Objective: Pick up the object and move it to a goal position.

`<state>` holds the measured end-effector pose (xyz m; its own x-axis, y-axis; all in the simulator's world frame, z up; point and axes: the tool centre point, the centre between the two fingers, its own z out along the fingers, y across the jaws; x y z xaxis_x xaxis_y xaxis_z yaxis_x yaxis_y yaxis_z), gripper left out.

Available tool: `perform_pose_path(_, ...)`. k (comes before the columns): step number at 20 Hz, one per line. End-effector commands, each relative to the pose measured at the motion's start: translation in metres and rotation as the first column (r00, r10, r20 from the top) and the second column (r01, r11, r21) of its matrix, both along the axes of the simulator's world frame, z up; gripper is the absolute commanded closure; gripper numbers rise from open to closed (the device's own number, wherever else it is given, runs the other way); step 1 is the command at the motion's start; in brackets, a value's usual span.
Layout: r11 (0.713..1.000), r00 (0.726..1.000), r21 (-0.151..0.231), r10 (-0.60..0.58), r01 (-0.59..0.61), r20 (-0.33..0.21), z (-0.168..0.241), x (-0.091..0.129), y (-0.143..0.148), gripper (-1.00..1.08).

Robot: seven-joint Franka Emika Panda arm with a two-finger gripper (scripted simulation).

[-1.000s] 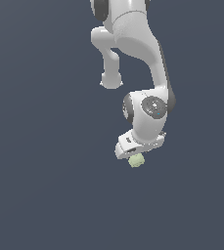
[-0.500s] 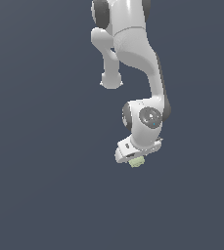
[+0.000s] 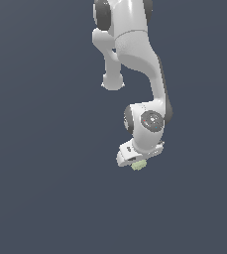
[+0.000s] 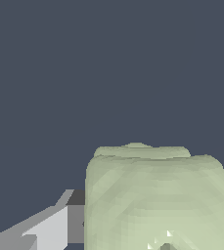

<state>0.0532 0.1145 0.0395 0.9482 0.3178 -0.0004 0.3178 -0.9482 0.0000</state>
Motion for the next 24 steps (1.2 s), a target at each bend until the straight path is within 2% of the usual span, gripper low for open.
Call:
perform_pose_path(1,1.000,1.000,0.000,0.000,0.000,0.000,0.000,0.000,0.000,1.08)
perform_pose_path(13,1.000,1.000,0.000,0.000,0.000,0.000,0.010,-0.006,-0.008,1.08)
perform_pose_path(24,1.000,1.000,0.000,0.000,0.000,0.000,0.059,-0.037,-0.052,1.08)
